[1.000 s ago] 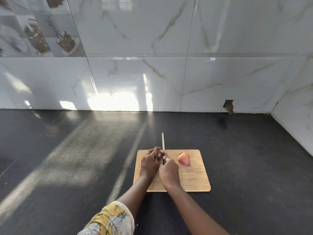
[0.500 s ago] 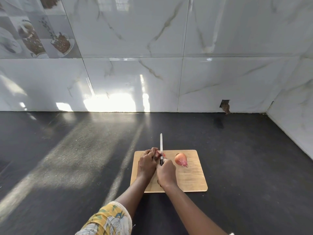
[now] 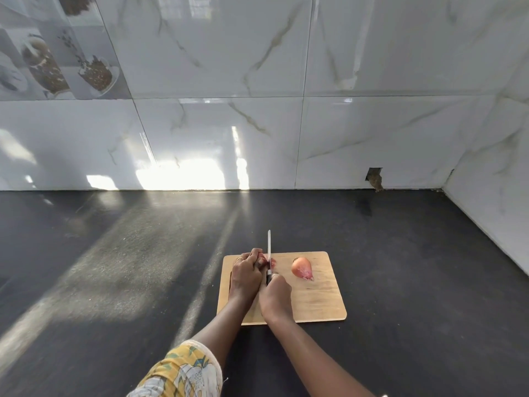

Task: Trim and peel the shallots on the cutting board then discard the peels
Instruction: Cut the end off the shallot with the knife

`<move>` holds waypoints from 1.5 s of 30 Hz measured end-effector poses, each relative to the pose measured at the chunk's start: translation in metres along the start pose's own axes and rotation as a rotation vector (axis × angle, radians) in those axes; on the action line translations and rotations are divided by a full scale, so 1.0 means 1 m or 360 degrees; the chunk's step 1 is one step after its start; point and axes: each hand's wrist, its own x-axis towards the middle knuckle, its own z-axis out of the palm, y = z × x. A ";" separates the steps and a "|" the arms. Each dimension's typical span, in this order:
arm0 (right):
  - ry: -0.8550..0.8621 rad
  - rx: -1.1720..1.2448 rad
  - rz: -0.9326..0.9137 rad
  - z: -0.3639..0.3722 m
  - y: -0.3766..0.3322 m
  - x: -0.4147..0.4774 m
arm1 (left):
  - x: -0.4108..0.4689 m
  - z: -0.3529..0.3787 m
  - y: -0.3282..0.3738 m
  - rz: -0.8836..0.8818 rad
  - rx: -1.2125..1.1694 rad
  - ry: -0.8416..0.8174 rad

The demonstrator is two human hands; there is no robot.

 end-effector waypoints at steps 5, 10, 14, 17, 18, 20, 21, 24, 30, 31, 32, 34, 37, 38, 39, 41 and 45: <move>-0.0033 -0.0018 -0.0002 -0.003 0.010 -0.010 | -0.004 -0.002 0.005 -0.0027 -0.0084 0.0093; 0.0052 0.0091 -0.0010 -0.003 0.013 -0.012 | -0.008 -0.002 0.004 -0.0014 -0.0094 0.0099; 0.0138 0.0176 -0.0152 -0.004 0.018 -0.021 | -0.010 -0.002 0.004 -0.0044 -0.0187 0.0115; 0.0106 0.0159 -0.0189 -0.003 0.017 -0.021 | -0.010 -0.004 0.003 -0.0071 -0.0222 0.0117; 0.0106 0.0151 -0.0195 -0.003 0.016 -0.021 | -0.010 -0.004 0.002 -0.0072 -0.0213 0.0125; 0.0088 0.0120 -0.0208 -0.003 0.014 -0.020 | -0.010 -0.004 0.001 -0.0067 -0.0184 0.0139; 0.0067 0.0096 -0.0210 -0.003 0.014 -0.019 | -0.011 -0.004 0.001 -0.0063 -0.0173 0.0139; 0.0010 0.0030 -0.0173 -0.002 0.014 -0.017 | -0.012 -0.003 0.004 -0.0039 -0.0150 0.0145; -0.0028 -0.0076 -0.0037 -0.001 0.016 -0.011 | -0.013 -0.006 0.008 -0.0045 -0.0153 0.0151; -0.0017 -0.0070 -0.0023 -0.001 0.015 -0.011 | -0.013 -0.005 0.007 -0.0042 -0.0160 0.0139; -0.0003 -0.0040 -0.0008 -0.001 0.014 -0.011 | -0.013 -0.005 0.006 -0.0046 -0.0158 0.0126; 0.0036 0.0075 0.0009 -0.002 0.015 -0.012 | -0.012 -0.005 0.005 -0.0057 -0.0149 0.0114; 0.0099 0.0193 -0.0055 -0.006 0.017 -0.012 | -0.012 -0.010 0.006 -0.0083 -0.0216 0.0092; 0.0116 0.0202 -0.0084 -0.008 0.017 -0.010 | -0.013 -0.012 0.007 -0.0077 -0.0242 0.0075; 0.0135 0.0219 -0.0112 -0.009 0.015 -0.007 | -0.014 -0.014 0.007 -0.0062 -0.0262 0.0050; 0.0146 0.0274 -0.0144 -0.011 0.010 -0.002 | -0.015 -0.017 0.005 -0.0055 -0.0304 -0.0003; 0.0125 0.0297 -0.0181 -0.009 0.002 0.009 | -0.014 -0.017 -0.005 -0.0095 -0.0385 -0.0071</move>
